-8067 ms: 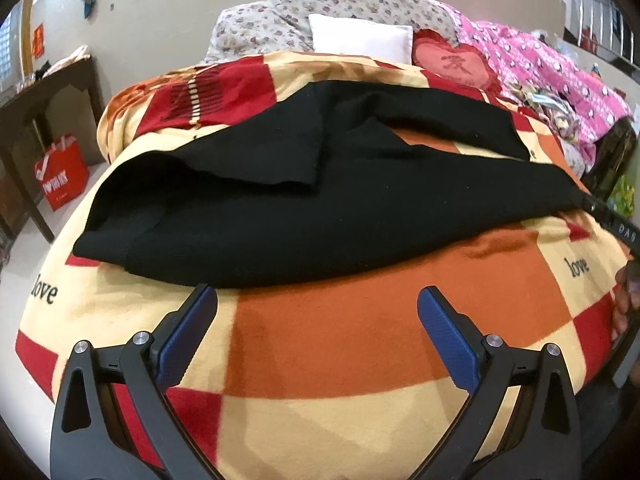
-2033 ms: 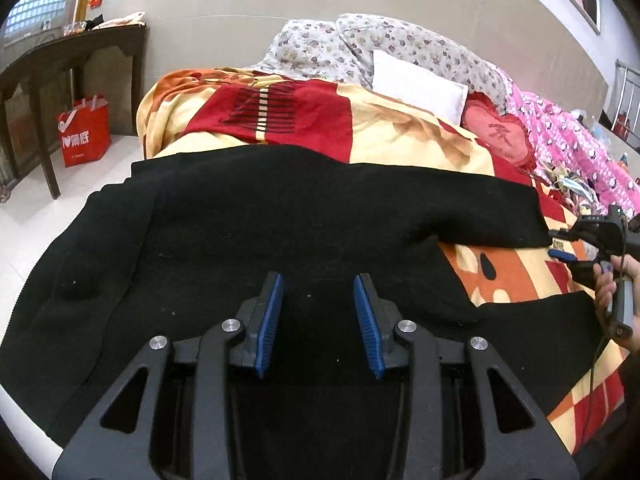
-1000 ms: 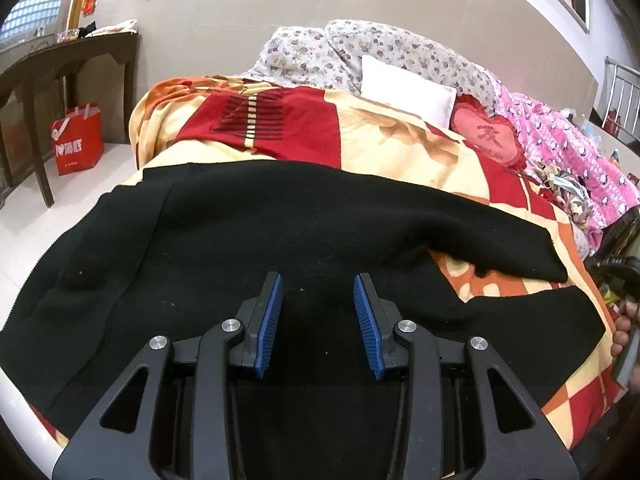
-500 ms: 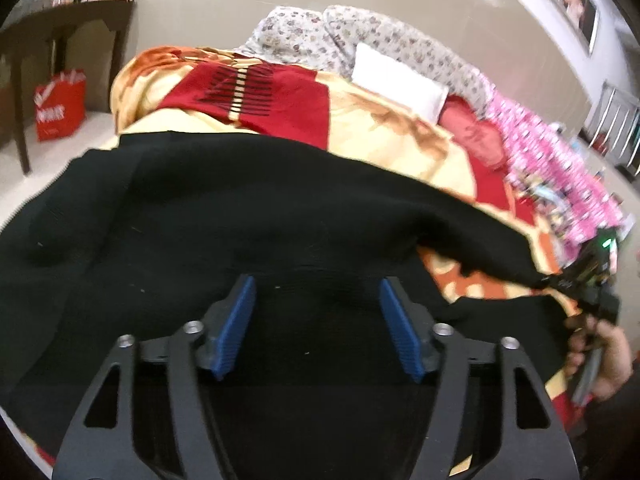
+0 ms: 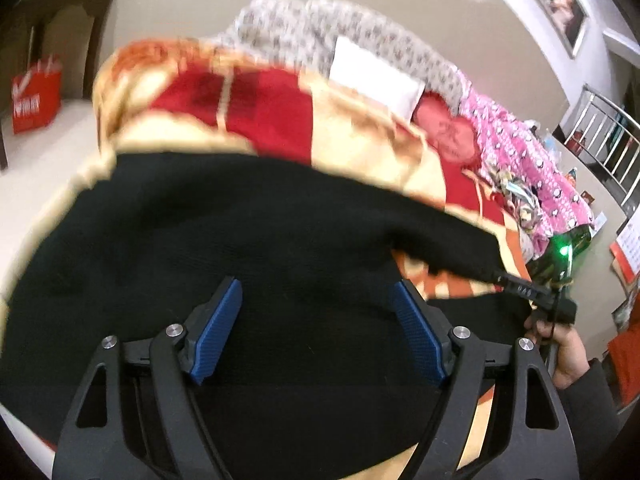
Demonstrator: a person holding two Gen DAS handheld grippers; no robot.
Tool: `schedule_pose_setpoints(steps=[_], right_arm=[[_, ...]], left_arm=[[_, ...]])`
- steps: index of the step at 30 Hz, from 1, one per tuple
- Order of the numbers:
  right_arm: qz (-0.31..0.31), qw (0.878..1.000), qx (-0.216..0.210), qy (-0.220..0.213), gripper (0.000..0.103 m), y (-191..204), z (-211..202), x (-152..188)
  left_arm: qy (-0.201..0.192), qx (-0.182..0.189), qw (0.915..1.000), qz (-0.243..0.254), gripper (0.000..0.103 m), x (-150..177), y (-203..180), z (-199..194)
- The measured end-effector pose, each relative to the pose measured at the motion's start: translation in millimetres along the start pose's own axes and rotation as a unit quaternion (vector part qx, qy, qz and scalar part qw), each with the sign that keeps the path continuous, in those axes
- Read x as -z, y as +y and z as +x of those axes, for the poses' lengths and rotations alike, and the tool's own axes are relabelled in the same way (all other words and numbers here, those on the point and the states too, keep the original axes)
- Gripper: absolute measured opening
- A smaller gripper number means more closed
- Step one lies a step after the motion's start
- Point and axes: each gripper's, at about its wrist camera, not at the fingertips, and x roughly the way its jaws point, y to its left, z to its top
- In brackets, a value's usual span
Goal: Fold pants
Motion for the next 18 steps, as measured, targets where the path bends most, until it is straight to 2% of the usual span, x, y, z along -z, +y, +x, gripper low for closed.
schedule_pose_setpoints(steps=[2, 4, 7, 11, 18], right_arm=[[-0.005, 1.000, 0.006, 0.001, 0.077, 2, 0, -1], [-0.003, 1.000, 0.004, 0.001, 0.077, 1, -1, -1], [-0.004, 1.000, 0.006, 0.001, 0.077, 2, 0, -1], [-0.004, 1.000, 0.007, 0.001, 0.077, 3, 0, -1], [-0.004, 1.000, 0.008, 0.001, 0.077, 3, -1, -1]], left_arm=[[-0.021, -0.040, 0.9984, 0.033, 0.079, -14, 1, -12], [-0.026, -0.116, 0.9911, 0.060, 0.079, -25, -1, -15], [-0.035, -0.166, 0.9830, 0.069, 0.079, -29, -3, -15], [-0.029, -0.178, 0.9814, 0.066, 0.079, -28, -7, -10], [-0.023, -0.168, 0.9833, 0.066, 0.079, -31, -10, -5]])
